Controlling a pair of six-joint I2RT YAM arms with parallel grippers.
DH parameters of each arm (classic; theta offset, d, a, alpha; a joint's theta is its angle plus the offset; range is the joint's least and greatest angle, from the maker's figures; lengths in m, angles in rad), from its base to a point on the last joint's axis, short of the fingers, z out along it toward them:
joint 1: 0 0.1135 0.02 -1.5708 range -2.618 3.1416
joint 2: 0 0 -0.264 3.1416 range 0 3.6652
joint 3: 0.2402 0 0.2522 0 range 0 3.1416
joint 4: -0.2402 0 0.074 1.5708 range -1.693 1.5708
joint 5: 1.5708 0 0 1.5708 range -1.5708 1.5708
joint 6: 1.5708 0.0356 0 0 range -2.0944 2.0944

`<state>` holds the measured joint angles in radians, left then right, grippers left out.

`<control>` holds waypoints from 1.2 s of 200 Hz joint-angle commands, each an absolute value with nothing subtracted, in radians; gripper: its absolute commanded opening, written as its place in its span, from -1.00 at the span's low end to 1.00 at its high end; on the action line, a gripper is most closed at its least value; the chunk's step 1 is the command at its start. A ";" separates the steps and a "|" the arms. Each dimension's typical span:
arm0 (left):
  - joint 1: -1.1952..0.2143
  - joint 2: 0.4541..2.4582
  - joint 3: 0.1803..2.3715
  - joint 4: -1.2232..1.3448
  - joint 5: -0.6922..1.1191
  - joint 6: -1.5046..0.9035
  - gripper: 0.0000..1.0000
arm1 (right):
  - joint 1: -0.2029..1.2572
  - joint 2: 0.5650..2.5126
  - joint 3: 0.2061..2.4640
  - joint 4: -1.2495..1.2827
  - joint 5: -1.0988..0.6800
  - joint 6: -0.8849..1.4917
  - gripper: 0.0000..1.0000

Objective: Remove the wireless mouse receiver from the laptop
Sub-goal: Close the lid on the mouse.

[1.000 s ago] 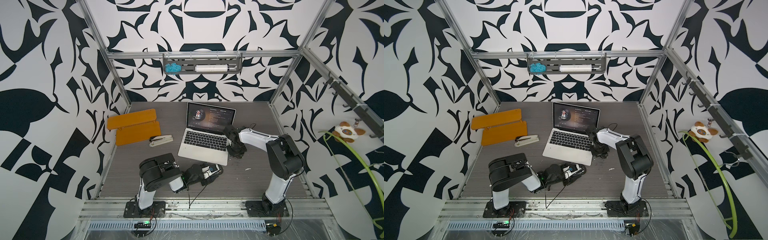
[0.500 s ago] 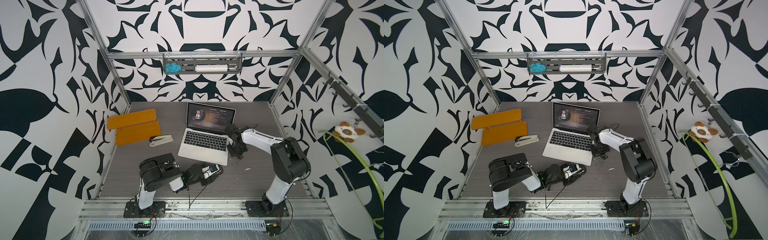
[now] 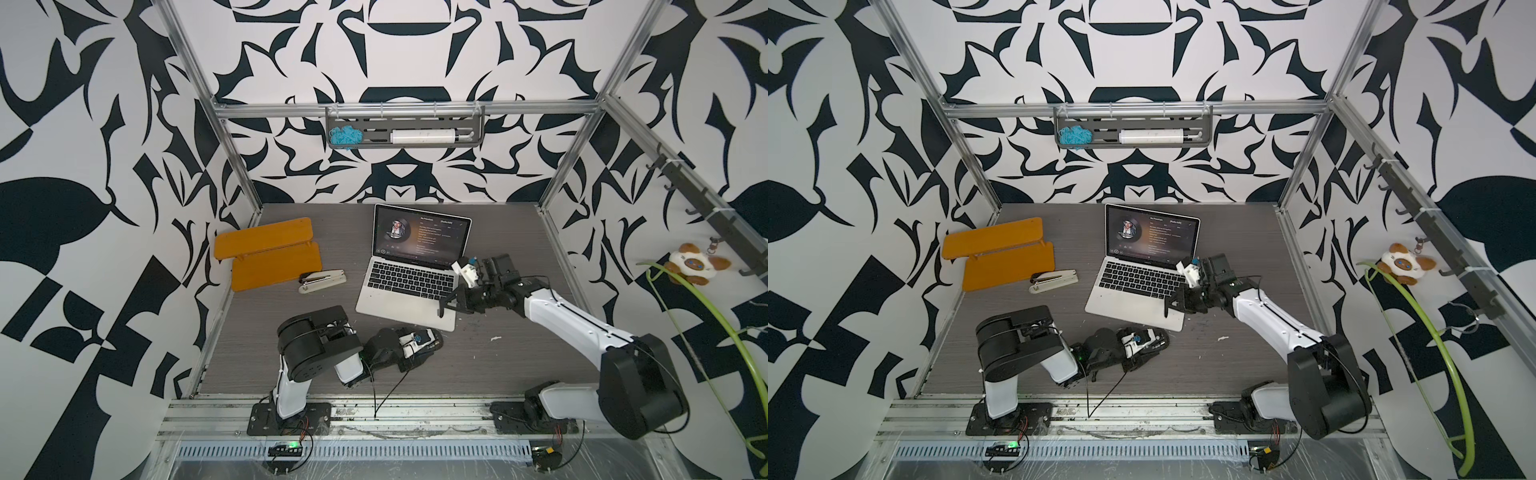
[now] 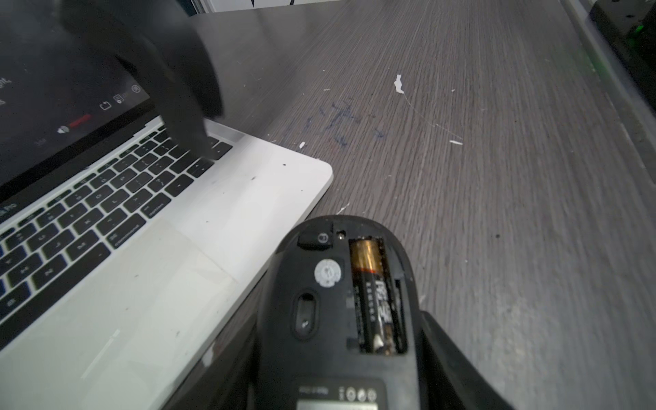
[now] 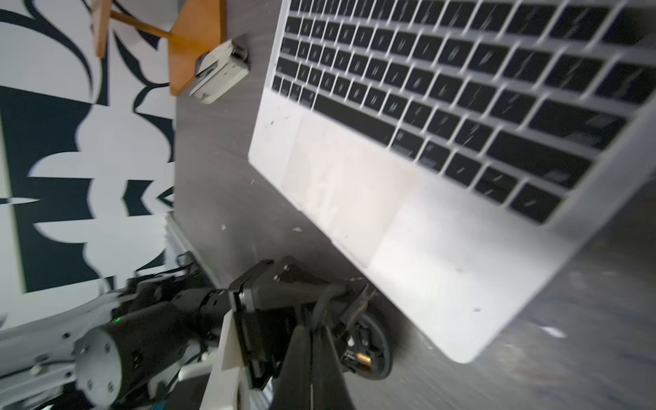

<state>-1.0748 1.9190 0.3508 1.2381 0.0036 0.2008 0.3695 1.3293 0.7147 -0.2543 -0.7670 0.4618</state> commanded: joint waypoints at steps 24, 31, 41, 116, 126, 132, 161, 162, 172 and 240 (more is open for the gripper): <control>-1.009 1.942 0.259 1.054 0.077 0.172 0.03 | 0.391 1.284 0.565 0.163 -1.022 0.700 -1.00; -1.002 1.947 0.264 1.043 0.120 0.185 0.02 | 0.395 1.285 0.544 0.193 -1.026 0.718 -1.00; -1.002 1.962 0.271 1.040 0.149 0.198 0.00 | 0.402 1.285 0.513 0.243 -1.031 0.748 -1.00; -0.976 2.045 0.240 1.190 0.255 0.220 0.01 | 0.435 1.355 0.429 0.351 -1.028 0.785 -1.00; -0.973 2.055 0.244 1.190 0.266 0.218 0.01 | 0.437 1.371 0.426 0.351 -1.029 0.778 -1.00; -0.971 2.058 0.245 1.193 0.267 0.218 0.01 | 0.439 1.378 0.423 0.355 -1.028 0.775 -1.00; -0.966 2.062 0.242 1.204 0.273 0.223 0.01 | 0.449 1.403 0.394 0.395 -1.033 0.781 -1.00; -0.966 2.062 0.242 1.205 0.273 0.224 0.02 | 0.449 1.404 0.393 0.394 -1.033 0.781 -1.00; -0.965 2.062 0.242 1.205 0.275 0.224 0.02 | 0.450 1.413 0.388 0.395 -1.035 0.775 -1.00; -0.963 2.073 0.240 1.216 0.267 0.228 0.01 | 0.451 1.428 0.375 0.361 -1.027 0.741 -1.00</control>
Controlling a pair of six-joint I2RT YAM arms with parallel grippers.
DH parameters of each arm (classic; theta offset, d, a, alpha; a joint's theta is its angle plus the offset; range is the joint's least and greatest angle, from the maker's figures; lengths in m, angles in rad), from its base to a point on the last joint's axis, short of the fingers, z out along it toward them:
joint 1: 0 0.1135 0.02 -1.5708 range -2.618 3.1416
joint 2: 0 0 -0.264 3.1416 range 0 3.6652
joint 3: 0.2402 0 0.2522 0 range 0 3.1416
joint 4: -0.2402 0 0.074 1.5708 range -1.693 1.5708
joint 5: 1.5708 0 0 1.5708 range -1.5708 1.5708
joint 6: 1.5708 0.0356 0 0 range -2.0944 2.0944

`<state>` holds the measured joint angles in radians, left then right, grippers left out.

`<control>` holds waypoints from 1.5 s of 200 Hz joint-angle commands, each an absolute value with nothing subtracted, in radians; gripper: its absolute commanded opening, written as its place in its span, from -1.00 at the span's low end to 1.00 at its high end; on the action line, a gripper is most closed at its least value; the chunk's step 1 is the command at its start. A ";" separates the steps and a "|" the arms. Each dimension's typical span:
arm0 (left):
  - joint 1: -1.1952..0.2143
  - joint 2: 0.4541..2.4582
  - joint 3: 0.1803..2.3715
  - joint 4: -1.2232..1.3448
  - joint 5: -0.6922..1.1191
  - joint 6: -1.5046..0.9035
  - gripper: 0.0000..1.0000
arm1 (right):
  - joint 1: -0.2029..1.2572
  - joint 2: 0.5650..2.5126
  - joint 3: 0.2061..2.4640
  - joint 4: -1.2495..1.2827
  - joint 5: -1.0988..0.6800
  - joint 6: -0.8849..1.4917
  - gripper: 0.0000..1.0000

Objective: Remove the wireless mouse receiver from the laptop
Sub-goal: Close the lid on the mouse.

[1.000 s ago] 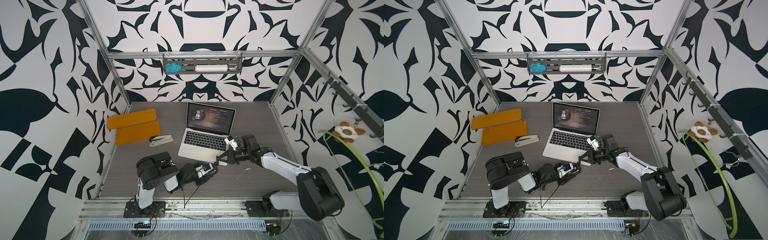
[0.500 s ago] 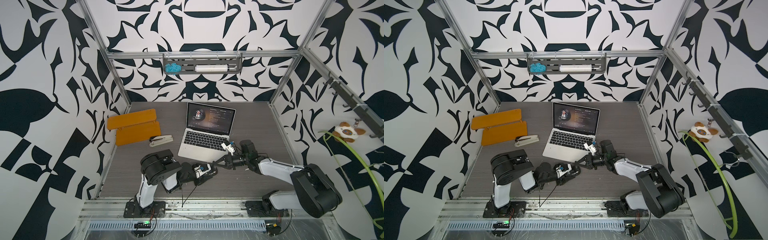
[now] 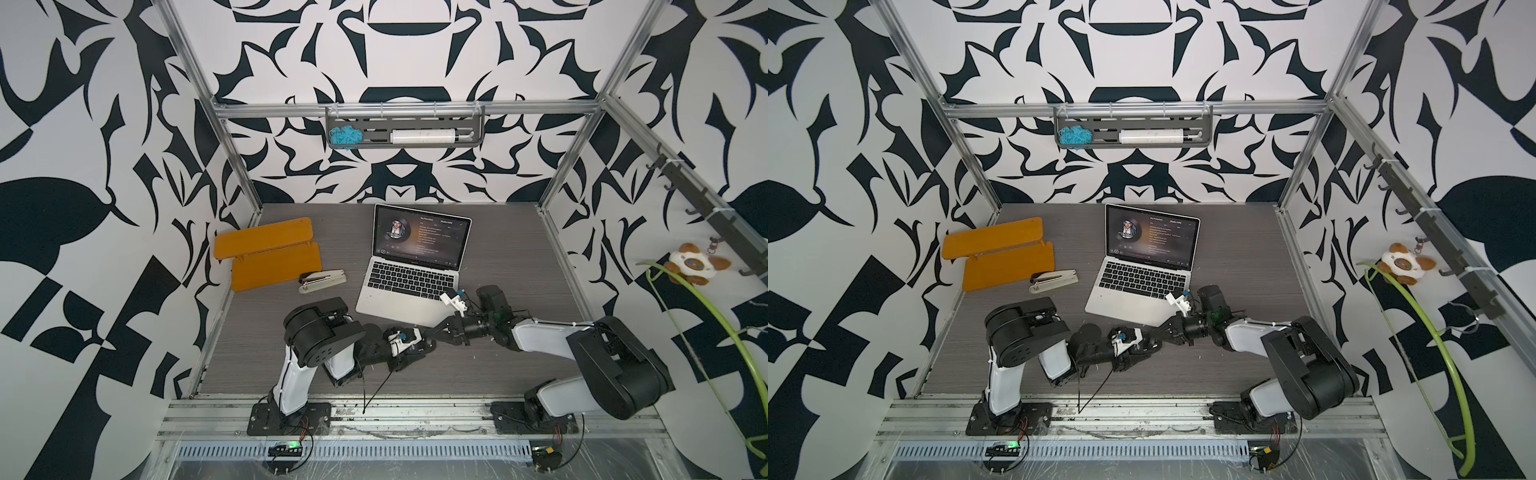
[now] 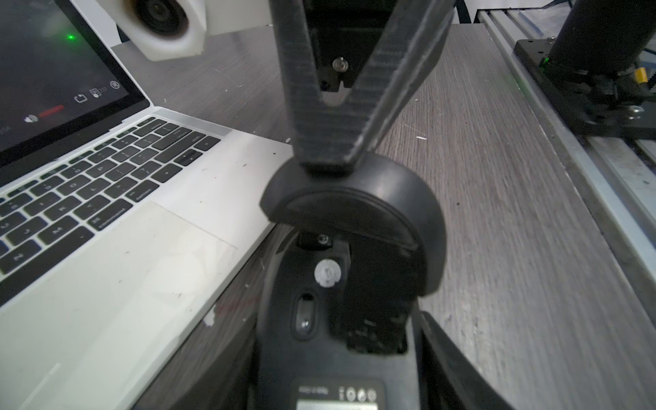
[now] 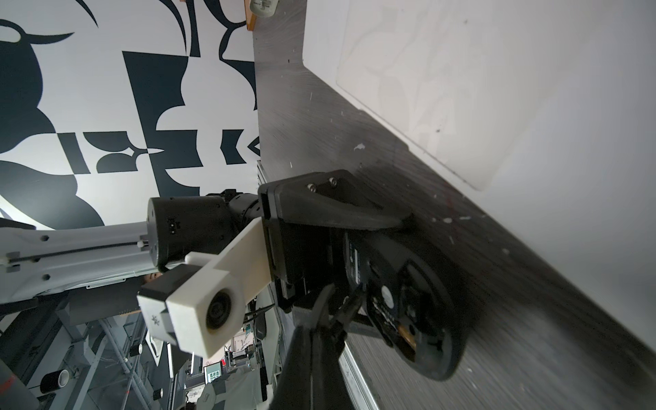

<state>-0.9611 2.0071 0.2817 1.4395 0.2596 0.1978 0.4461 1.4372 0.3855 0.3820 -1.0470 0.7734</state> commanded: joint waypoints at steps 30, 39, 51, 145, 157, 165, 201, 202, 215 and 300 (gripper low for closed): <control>-0.963 2.071 0.239 1.216 0.271 0.229 0.01 | 0.451 1.399 0.365 0.324 -1.015 0.725 -1.00; -0.963 2.072 0.240 1.216 0.275 0.230 0.01 | 0.450 1.397 0.364 0.311 -1.010 0.717 -1.00; -0.963 2.074 0.239 1.221 0.279 0.229 0.01 | 0.449 1.403 0.362 0.303 -1.008 0.713 -1.00; -0.962 2.087 0.236 1.255 0.307 0.224 0.01 | 0.443 1.426 0.380 0.251 -0.964 0.686 -0.68; -0.962 2.089 0.235 1.255 0.307 0.224 0.01 | 0.438 1.419 0.385 0.229 -0.956 0.677 -0.64; -0.962 2.089 0.237 1.255 0.307 0.223 0.01 | 0.437 1.413 0.389 0.213 -0.951 0.670 -0.63; -0.962 2.089 0.239 1.244 0.305 0.224 0.01 | 0.433 1.397 0.398 0.180 -0.935 0.660 -0.51; -0.962 2.089 0.240 1.244 0.305 0.225 0.01 | 0.433 1.396 0.399 0.180 -0.934 0.661 -0.51; -0.962 2.088 0.242 1.239 0.308 0.224 0.01 | 0.432 1.396 0.410 0.167 -0.927 0.658 -0.48; -0.962 2.089 0.259 1.203 0.325 0.230 0.00 | 0.433 1.435 0.507 0.034 -0.878 0.583 -0.30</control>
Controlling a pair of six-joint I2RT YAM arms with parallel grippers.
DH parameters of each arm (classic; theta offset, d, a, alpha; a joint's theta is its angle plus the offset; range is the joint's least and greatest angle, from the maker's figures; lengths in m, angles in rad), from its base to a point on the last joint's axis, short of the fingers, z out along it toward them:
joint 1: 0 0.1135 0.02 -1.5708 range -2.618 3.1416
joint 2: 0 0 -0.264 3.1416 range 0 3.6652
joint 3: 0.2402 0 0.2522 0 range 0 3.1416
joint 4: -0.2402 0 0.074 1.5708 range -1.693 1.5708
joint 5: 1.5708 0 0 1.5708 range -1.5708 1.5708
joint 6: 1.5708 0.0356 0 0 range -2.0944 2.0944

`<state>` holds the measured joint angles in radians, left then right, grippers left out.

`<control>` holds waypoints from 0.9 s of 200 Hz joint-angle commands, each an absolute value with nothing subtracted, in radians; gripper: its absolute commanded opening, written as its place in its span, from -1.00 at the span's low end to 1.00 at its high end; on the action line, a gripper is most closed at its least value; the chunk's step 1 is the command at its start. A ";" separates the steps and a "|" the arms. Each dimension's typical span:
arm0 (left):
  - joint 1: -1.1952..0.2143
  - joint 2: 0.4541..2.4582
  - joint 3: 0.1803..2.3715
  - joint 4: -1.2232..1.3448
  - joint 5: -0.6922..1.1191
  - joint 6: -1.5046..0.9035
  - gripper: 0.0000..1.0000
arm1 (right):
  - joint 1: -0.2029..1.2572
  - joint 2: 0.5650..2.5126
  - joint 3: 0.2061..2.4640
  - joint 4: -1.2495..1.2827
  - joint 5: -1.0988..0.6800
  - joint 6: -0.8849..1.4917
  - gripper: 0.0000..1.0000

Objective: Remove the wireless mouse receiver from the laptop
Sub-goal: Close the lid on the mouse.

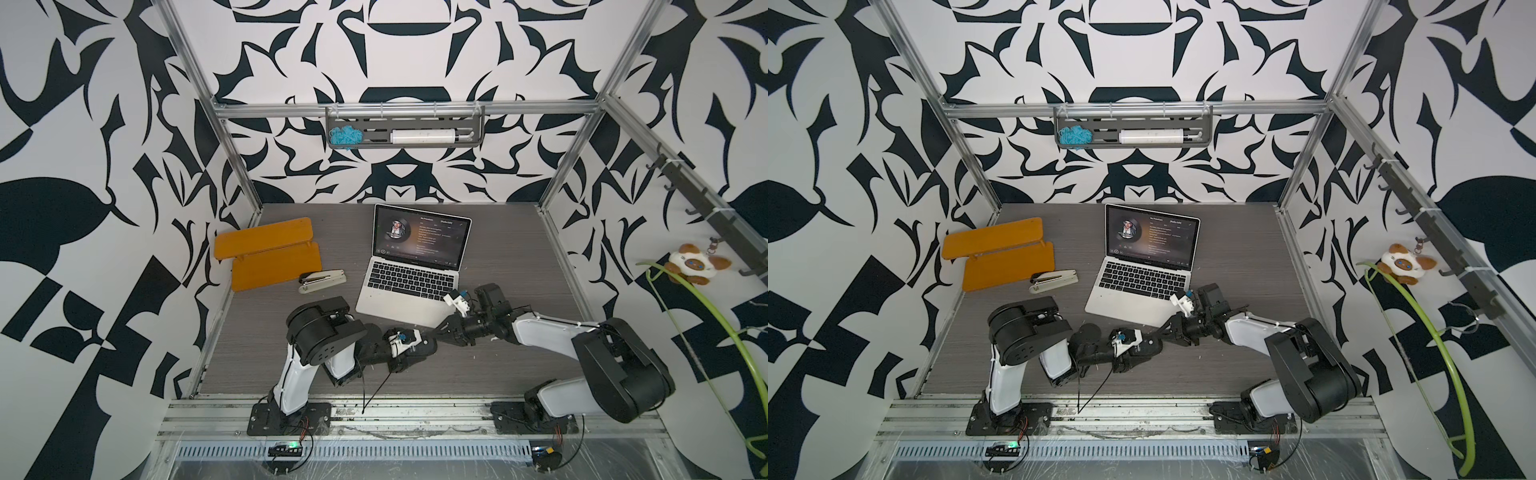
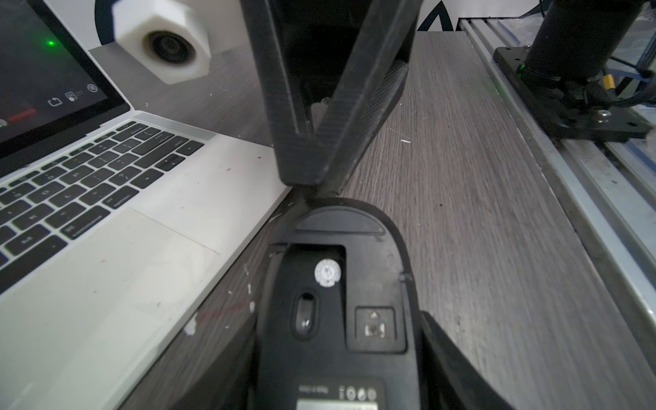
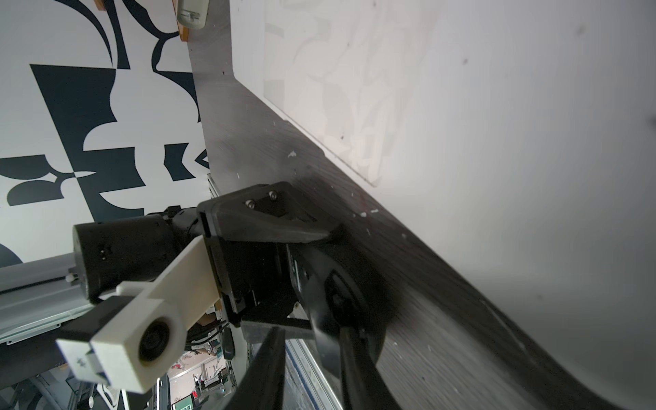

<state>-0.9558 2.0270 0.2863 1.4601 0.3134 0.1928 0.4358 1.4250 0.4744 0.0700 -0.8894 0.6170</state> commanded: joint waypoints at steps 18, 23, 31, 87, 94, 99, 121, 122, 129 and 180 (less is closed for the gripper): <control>-0.963 2.089 0.260 1.201 0.324 0.231 0.00 | 0.433 1.438 0.512 0.007 -0.869 0.566 -0.17; -0.962 2.089 0.261 1.201 0.324 0.230 0.00 | 0.433 1.438 0.515 -0.002 -0.863 0.561 -0.15; -0.962 2.088 0.260 1.201 0.324 0.231 0.00 | 0.433 1.434 0.518 -0.023 -0.849 0.549 -0.11; -0.962 2.095 0.264 1.198 0.325 0.230 -0.01 | 0.467 1.428 0.543 -0.101 -0.783 0.512 0.15; -0.962 2.095 0.264 1.197 0.325 0.230 -0.01 | 0.482 1.437 0.548 -0.101 -0.779 0.512 0.16; -0.962 2.095 0.264 1.197 0.324 0.230 -0.01 | 0.491 1.446 0.553 -0.101 -0.774 0.513 0.17; -0.962 2.094 0.264 1.197 0.322 0.230 -0.01 | 0.524 1.477 0.565 -0.092 -0.762 0.514 0.21; -0.962 2.094 0.265 1.197 0.322 0.229 -0.01 | 0.525 1.479 0.565 -0.092 -0.761 0.514 0.21; -0.962 2.094 0.264 1.197 0.322 0.229 -0.01 | 0.531 1.485 0.568 -0.093 -0.755 0.511 0.21; -0.962 2.094 0.266 1.195 0.322 0.230 -0.02 | 0.538 1.492 0.568 -0.132 -0.705 0.484 0.11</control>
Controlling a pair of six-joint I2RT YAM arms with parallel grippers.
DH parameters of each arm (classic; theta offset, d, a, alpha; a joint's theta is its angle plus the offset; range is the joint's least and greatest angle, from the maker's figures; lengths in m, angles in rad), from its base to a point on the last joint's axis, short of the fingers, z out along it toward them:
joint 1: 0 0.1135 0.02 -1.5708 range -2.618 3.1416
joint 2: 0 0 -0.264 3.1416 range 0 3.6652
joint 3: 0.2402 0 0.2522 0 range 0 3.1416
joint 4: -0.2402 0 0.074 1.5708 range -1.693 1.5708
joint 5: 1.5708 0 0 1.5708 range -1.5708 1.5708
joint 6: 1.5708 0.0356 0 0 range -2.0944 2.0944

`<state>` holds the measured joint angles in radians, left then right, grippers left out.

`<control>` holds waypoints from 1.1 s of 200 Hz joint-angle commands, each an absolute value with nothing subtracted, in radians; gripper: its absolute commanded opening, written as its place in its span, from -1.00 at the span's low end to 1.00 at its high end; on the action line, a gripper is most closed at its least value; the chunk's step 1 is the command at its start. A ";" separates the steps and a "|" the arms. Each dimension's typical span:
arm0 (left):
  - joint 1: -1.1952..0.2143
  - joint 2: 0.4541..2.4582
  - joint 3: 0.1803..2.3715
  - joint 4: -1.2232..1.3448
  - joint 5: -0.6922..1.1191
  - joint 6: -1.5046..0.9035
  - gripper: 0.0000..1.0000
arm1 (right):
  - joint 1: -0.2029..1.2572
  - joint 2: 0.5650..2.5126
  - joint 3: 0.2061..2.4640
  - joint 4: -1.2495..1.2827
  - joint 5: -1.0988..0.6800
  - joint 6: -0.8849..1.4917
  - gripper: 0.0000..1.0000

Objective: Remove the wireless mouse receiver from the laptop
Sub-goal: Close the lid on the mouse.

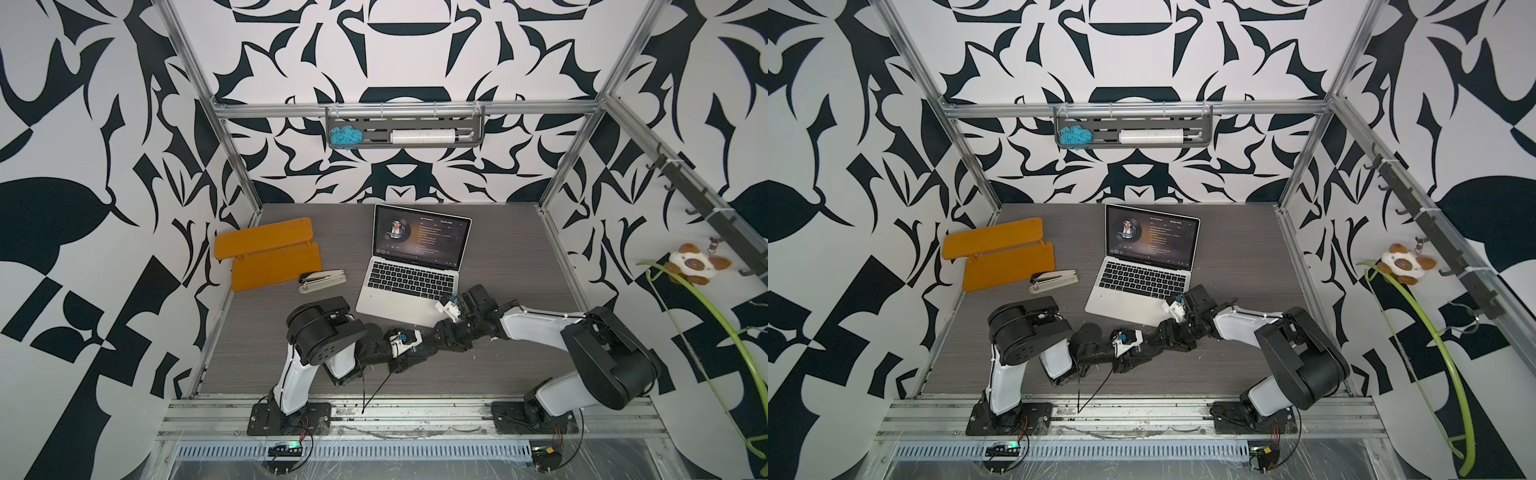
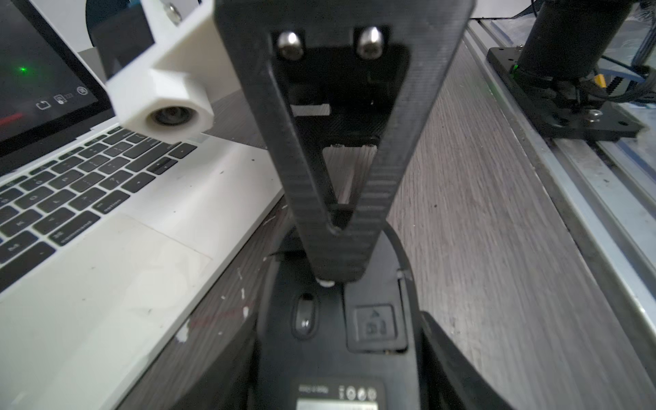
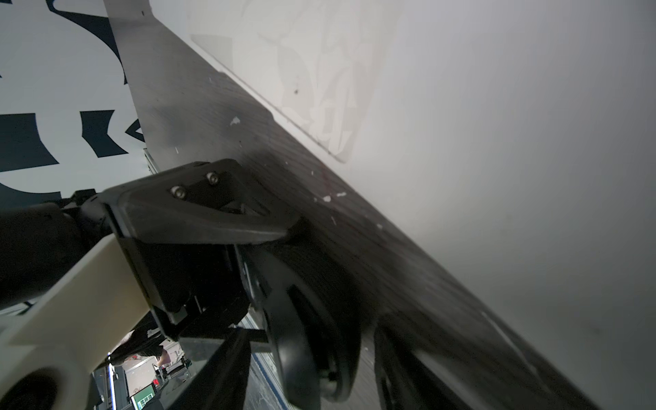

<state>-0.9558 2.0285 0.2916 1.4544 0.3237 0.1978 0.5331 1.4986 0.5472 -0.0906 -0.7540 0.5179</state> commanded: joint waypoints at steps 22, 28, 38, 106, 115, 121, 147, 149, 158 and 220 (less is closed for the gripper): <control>-0.962 2.097 0.267 1.195 0.322 0.229 -0.02 | 0.537 1.488 0.568 -0.132 -0.700 0.484 -0.08; -0.962 2.098 0.267 1.193 0.322 0.229 -0.02 | 0.537 1.489 0.569 -0.133 -0.698 0.484 -0.11; -0.962 2.097 0.267 1.195 0.324 0.229 -0.02 | 0.537 1.492 0.569 -0.132 -0.700 0.484 -0.11; -0.962 2.095 0.269 1.187 0.322 0.227 -0.02 | 0.537 1.475 0.561 -0.148 -0.675 0.474 -0.15; -0.962 2.094 0.272 1.178 0.325 0.227 -0.02 | 0.538 1.470 0.561 -0.148 -0.675 0.474 -0.13; -0.962 2.093 0.273 1.172 0.326 0.229 -0.02 | 0.538 1.467 0.561 -0.144 -0.676 0.478 -0.08; -0.962 2.092 0.276 1.170 0.328 0.229 -0.02 | 0.541 1.444 0.576 -0.144 -0.674 0.494 0.03; -0.962 2.092 0.275 1.170 0.328 0.229 -0.02 | 0.541 1.443 0.578 -0.145 -0.675 0.494 0.04; -0.962 2.093 0.275 1.171 0.328 0.229 -0.02 | 0.544 1.441 0.585 -0.151 -0.675 0.495 0.06; -0.962 2.095 0.278 1.169 0.328 0.227 -0.03 | 0.603 1.524 0.615 -0.182 -0.636 0.462 0.10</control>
<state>-0.9558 2.0304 0.3031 1.4433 0.3378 0.1997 0.5774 1.4971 0.5877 -0.1520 -0.6701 0.4900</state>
